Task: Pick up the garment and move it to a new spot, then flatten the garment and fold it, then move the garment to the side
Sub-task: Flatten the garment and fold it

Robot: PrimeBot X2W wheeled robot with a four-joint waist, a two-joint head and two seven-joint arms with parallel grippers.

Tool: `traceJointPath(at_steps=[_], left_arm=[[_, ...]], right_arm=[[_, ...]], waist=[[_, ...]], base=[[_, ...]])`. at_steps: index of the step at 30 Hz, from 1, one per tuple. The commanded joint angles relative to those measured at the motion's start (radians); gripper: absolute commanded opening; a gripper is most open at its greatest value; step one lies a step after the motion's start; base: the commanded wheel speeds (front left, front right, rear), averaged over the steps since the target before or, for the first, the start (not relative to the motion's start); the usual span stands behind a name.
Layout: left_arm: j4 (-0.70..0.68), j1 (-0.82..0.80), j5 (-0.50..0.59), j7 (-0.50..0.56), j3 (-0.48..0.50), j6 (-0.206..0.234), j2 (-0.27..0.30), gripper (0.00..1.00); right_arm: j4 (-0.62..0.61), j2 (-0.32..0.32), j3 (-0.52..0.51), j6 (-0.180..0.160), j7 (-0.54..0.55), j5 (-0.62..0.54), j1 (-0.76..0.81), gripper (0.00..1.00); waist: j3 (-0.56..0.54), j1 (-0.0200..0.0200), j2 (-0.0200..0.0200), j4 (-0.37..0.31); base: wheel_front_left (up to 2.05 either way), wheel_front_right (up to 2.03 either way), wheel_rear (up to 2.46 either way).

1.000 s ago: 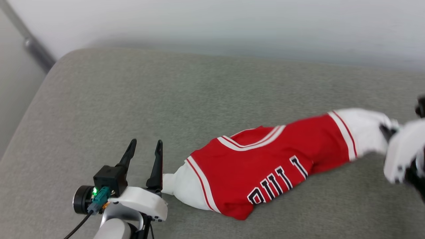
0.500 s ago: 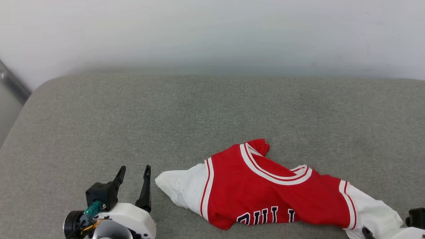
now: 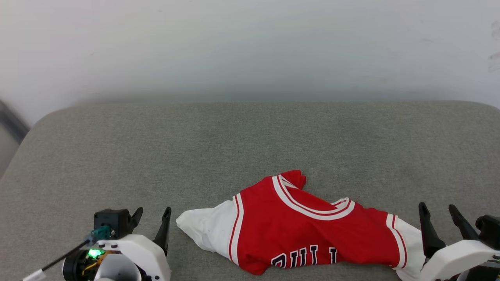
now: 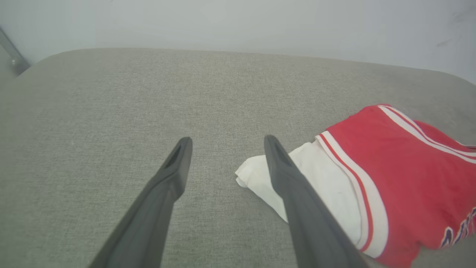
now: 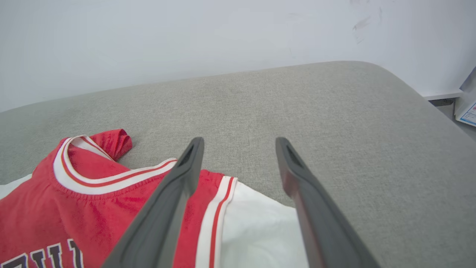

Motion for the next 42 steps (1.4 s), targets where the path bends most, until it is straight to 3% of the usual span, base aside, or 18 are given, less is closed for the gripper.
traceJointPath(at_steps=[1, 8, 14, 19, 24, 25, 26, 27, 34, 42], left_arm=[[-0.003, -0.028, -0.014, 0.054, -0.005, -0.013, 0.022, 1.00], [0.018, -0.117, -0.067, 0.317, -0.059, -0.084, 0.088, 1.00], [0.070, -0.178, -0.104, 0.482, -0.086, -0.131, 0.133, 1.00], [0.123, -0.214, -0.133, 0.613, -0.107, -0.159, 0.168, 1.00], [0.173, -0.210, -0.170, 0.729, -0.144, -0.173, 0.159, 1.00], [0.181, -0.202, -0.183, 0.755, -0.155, -0.174, 0.149, 0.47], [0.183, -0.195, -0.192, 0.771, -0.163, -0.174, 0.140, 0.07], [0.182, -0.189, -0.197, 0.779, -0.167, -0.171, 0.131, 0.00], [0.145, -0.166, -0.162, 0.663, -0.147, -0.140, 0.123, 0.00], [0.045, -0.168, -0.109, 0.477, -0.092, -0.079, 0.112, 0.00]], right_arm=[[-0.022, 0.001, 0.028, 0.000, -0.019, -0.013, -0.008, 1.00], [-0.140, 0.003, 0.141, 0.000, -0.054, -0.035, 0.001, 1.00], [-0.226, 0.005, 0.214, 0.000, -0.053, -0.042, -0.021, 1.00], [-0.224, 0.005, 0.251, 0.000, -0.060, -0.020, -0.038, 1.00], [-0.208, 0.005, 0.249, 0.000, -0.068, -0.003, -0.051, 1.00], [-0.204, 0.006, 0.247, 0.000, -0.070, -0.005, -0.050, 1.00], [-0.203, 0.006, 0.244, 0.000, -0.071, -0.004, -0.053, 1.00], [-0.201, 0.006, 0.238, 0.000, -0.073, -0.005, -0.056, 1.00], [-0.171, 0.006, 0.187, 0.000, 0.005, 0.034, -0.034, 1.00], [-0.093, -0.074, 0.031, 0.000, 0.375, 0.146, -0.007, 1.00]], waist=[[-0.002, 0.0000, 0.0000, -0.012], [0.035, 0.0000, 0.0000, -0.069], [0.099, 0.0000, 0.0000, -0.129], [0.152, 0.0000, 0.0000, -0.174], [0.183, 0.0000, 0.0000, -0.197], [0.185, 0.0000, 0.0000, -0.200], [0.186, 0.0000, 0.0000, -0.202], [0.187, 0.0000, 0.0000, -0.202], [0.163, 0.0000, 0.0000, -0.168], [0.143, 0.0000, 0.0000, -0.097]], base=[[0.00, 0.00, 0.00], [0.00, 0.00, 0.00], [0.00, 0.00, 0.00], [0.00, 0.00, 0.00], [0.00, 0.00, 0.00], [0.00, 0.00, 0.00], [0.00, 0.00, 0.00], [0.00, 0.00, 0.00], [0.00, 0.00, 0.00], [0.00, 0.00, 0.00]])
